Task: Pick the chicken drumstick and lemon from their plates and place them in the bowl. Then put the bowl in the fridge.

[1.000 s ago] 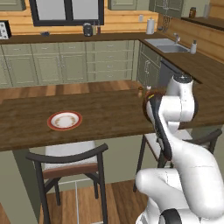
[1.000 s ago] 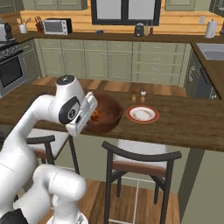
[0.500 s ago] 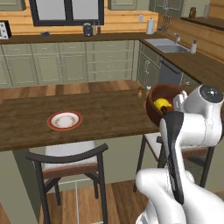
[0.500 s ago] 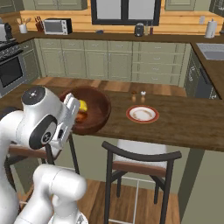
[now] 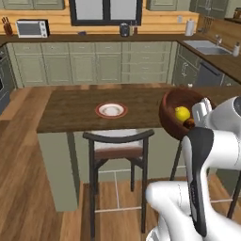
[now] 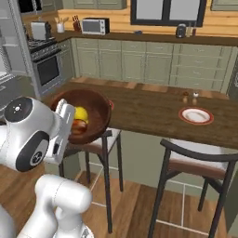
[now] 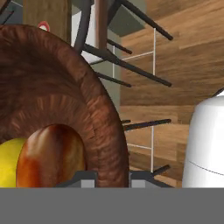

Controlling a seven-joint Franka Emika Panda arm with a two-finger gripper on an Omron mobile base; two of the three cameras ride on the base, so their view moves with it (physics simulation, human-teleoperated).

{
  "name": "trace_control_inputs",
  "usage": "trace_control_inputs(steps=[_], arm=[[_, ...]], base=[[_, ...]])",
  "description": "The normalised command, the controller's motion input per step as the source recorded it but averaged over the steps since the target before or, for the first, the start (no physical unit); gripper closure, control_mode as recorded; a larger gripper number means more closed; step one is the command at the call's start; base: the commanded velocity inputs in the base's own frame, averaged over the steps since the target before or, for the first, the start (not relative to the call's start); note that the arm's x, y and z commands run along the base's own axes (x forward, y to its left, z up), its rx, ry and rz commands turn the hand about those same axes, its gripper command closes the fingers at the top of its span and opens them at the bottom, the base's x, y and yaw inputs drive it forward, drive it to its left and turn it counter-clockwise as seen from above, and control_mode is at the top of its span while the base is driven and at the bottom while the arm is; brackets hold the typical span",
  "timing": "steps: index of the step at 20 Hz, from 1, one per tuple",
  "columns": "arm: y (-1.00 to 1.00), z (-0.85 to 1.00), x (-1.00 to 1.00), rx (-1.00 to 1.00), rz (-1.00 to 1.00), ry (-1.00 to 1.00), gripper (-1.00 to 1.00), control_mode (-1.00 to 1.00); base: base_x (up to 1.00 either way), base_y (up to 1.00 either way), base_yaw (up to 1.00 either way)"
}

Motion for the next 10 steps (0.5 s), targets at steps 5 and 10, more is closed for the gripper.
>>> trace_control_inputs(steps=[5, 10], arm=[[0.0, 0.0, 0.0, 0.0, 0.0, 0.0, 1.0, 1.0], [0.0, 0.0, 0.0, 0.0, 0.0, 0.0, 1.0, 1.0]], base=[[-0.07, 1.0, 0.32], [0.09, 1.0, 0.35]])
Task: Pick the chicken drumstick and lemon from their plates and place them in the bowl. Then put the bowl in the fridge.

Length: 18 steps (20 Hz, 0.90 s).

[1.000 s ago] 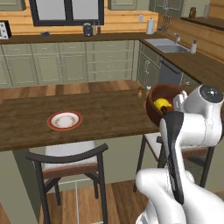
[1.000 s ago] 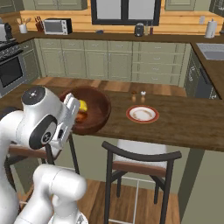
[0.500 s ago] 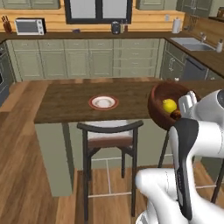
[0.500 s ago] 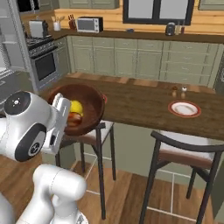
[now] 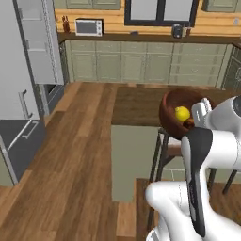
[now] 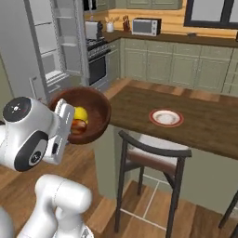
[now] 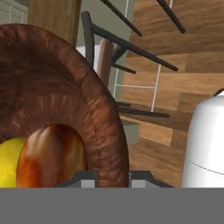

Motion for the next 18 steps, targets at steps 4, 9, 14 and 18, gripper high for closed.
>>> trace_control_inputs(steps=[4, 9, 14, 18], arm=[[0.0, 0.0, 0.0, 0.0, 0.0, 0.0, 1.0, 1.0], [0.0, 0.0, 0.0, 0.0, 0.0, 0.0, 1.0, 1.0], [0.0, 0.0, 0.0, 0.0, 0.0, 0.0, 1.0, 1.0], [0.0, 0.0, 0.0, 0.0, 0.0, 0.0, 1.0, 1.0]], base=[[0.52, 1.0, 0.33], [0.83, 1.0, 0.21], [1.0, 0.98, 0.02], [0.88, 0.33, -0.14]])
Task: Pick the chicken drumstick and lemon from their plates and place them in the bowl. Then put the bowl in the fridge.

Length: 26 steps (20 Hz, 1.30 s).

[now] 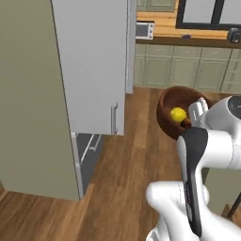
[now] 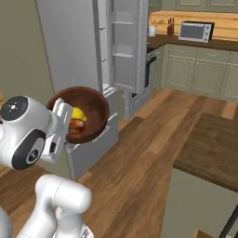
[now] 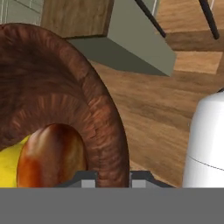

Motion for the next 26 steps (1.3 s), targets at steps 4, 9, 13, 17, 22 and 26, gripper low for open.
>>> trace_control_inputs(steps=[4, 9, 13, 17, 22, 26], arm=[[0.0, 0.0, 0.0, 0.0, 0.0, 0.0, 1.0, 1.0], [0.0, 0.0, 0.0, 0.0, 0.0, 0.0, 1.0, 1.0], [0.0, 0.0, 0.0, 0.0, 0.0, 0.0, 1.0, 1.0], [0.0, 0.0, 0.0, 0.0, 0.0, 0.0, 1.0, 1.0], [0.0, 0.0, 0.0, 0.0, 0.0, 0.0, 1.0, 1.0], [0.0, 0.0, 0.0, 0.0, 0.0, 0.0, 1.0, 1.0]], base=[[0.73, 0.14, -0.31], [0.92, 0.0, -0.33], [1.0, 0.0, -0.28], [0.89, 0.12, -0.26], [0.58, 0.34, -0.28], [0.63, -0.03, -0.16]])
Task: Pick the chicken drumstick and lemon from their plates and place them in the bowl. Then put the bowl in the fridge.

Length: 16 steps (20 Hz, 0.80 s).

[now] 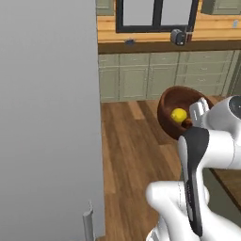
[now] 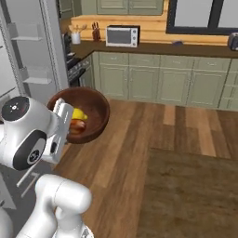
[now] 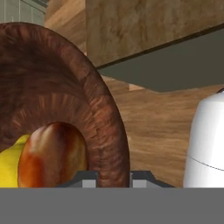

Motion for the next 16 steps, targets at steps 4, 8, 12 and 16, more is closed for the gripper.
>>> trace_control_inputs(steps=[4, 8, 12, 16], arm=[[0.0, 0.0, 0.0, 0.0, 0.0, 0.0, 1.0, 1.0], [0.0, 0.0, 0.0, 0.0, 0.0, 0.0, 1.0, 1.0], [0.0, 0.0, 0.0, 0.0, 0.0, 0.0, 1.0, 1.0], [0.0, 0.0, 0.0, 0.0, 0.0, 0.0, 1.0, 1.0]], base=[[0.68, 0.2, -0.08], [0.79, -0.23, 0.13], [0.67, 0.0, 0.34], [-0.07, -0.06, 0.51]])
